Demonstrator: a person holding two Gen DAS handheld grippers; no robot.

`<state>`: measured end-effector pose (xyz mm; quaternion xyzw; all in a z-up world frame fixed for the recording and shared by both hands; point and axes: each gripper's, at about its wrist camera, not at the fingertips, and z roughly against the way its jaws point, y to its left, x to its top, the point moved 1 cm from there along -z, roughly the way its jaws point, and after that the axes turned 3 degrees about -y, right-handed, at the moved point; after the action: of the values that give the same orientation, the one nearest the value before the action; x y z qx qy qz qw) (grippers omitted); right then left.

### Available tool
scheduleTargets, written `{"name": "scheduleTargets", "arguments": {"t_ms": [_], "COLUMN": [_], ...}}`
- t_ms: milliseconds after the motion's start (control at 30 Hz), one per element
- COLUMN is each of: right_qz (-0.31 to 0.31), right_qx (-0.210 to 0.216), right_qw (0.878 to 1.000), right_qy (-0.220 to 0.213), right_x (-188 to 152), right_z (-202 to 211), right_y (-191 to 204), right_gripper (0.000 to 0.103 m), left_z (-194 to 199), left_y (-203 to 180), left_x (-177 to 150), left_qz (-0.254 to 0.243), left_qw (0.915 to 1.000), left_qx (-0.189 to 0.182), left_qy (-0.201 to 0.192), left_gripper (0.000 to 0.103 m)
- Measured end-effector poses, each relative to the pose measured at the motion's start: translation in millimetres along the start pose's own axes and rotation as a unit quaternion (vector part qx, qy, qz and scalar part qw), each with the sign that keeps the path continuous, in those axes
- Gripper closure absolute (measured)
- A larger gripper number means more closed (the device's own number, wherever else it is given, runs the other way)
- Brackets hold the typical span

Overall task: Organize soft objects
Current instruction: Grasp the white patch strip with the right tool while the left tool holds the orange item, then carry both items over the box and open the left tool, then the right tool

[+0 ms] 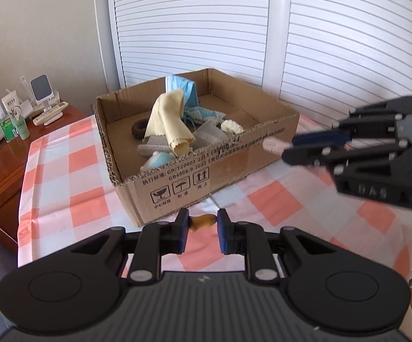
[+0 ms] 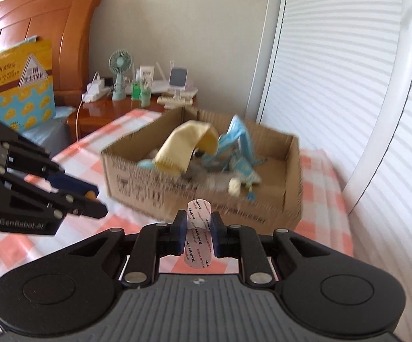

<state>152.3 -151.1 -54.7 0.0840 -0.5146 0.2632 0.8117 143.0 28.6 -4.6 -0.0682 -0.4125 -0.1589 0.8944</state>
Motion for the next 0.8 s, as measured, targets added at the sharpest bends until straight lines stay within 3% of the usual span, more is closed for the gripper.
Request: {"name": "scheduleTargets", "arguments": {"t_ms": [167,367,433,533,600,800], "right_qz": [-0.003,-0.02,-0.028,-0.052,-0.06,-0.066], "right_qx": [-0.027,-0.052,-0.064,-0.063,-0.057,-0.048], "right_qw": [0.999,0.998,0.998,0.997,0.996,0.996], "right_qy": [-0.028,-0.02,-0.008,-0.006,-0.014,-0.03], "right_x": [30,49,48,40,33,23], "right_z": [-9,-58,-74,-77,-69,-42], "right_y": [-23,-52,-56,-59,-56,-47], "right_gripper": [0.082,0.077,0.054,0.028,0.017,0.011], "left_z": [6,-1,-6,-14,-20,-43], "left_y": [1,11,18,28,34,56], "left_x": [14,37,45,60,71,111], "left_qz": [-0.004,-0.001,0.007,0.015,0.014,0.03], "left_qw": [0.9999,0.9997,0.9996,0.9994,0.999,0.998], "left_qx": [-0.001,0.013,0.018,0.025,0.036,0.045], "left_qy": [-0.01,-0.019,-0.019,-0.02,-0.024,-0.033], "left_gripper": [0.084,0.084,0.084,0.084,0.084,0.084]}}
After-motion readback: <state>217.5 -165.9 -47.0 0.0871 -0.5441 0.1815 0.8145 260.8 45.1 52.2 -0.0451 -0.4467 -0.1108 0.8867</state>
